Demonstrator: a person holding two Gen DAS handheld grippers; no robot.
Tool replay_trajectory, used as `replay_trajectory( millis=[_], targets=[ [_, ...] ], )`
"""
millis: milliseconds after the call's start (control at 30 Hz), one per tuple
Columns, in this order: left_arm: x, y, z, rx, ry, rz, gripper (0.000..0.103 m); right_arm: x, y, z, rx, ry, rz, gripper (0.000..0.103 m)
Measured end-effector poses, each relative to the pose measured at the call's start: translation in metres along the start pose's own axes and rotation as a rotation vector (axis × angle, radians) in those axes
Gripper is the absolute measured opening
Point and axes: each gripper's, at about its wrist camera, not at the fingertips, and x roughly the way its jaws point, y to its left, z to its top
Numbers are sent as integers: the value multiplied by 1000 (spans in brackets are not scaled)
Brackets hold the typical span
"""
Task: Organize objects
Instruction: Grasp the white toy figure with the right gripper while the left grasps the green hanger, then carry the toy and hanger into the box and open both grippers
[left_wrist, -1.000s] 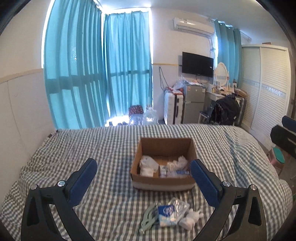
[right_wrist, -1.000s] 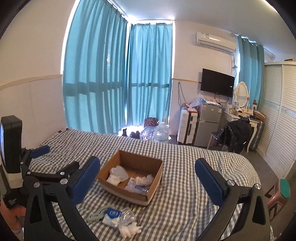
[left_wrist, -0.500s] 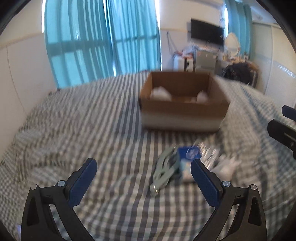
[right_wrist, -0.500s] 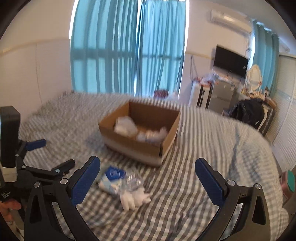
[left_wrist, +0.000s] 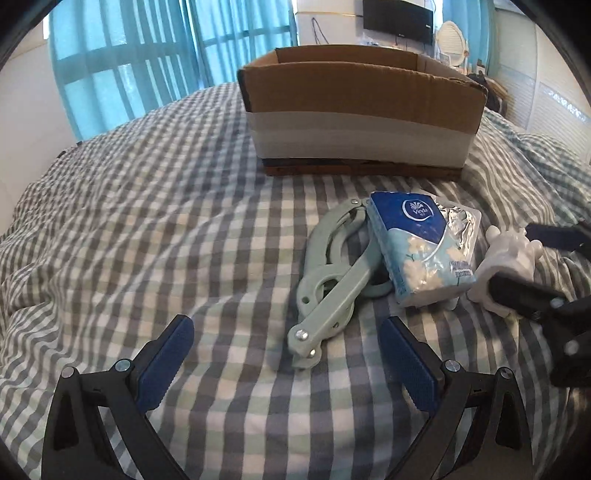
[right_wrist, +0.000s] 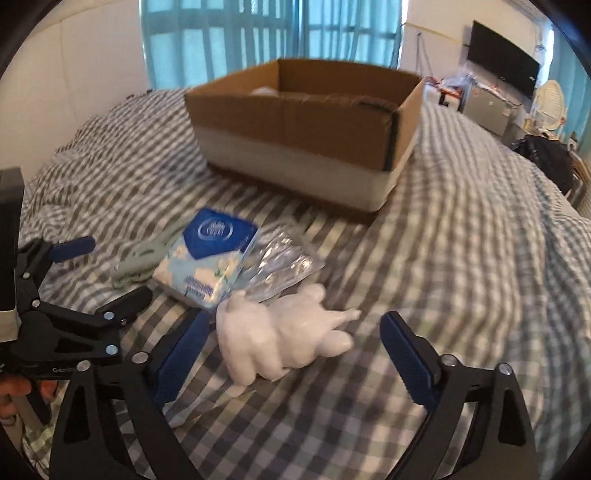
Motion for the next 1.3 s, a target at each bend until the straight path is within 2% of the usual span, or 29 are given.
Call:
replay_trajectory(
  millis=[67,167,367,600,700,867,967,1100,1300],
  targets=[
    [2,1,3,-5,2,-17,103,5,1,-1,-6,18,10,78],
    [6,2,11,-6,4,-23,102,1,1,-3,-4,12,14,78],
    [18,4,21,-6,25,-94,86,-4,-6,-7,19,13,19,78],
    [33,-20,30,107,41,-126,79,-2,-4,-7,19,17,16,78],
    [39,-23,31,125,48,-150,63,-2,-5,-7,24,20,18,78],
    [34,-18,23,94,53,-162,61,-4,-5,-8,26,17,19,78],
    [20,-11,13,43,66,-165,61,-8,-4,-8,21,5,2,77],
    [-6,3,-6,-34,73,-211,61,-19,-4,-11,20,-12,-16,77],
    [-18,17,-30,-68,94,-210,61,-43,1,-18,34,-45,-20,77]
  ],
)
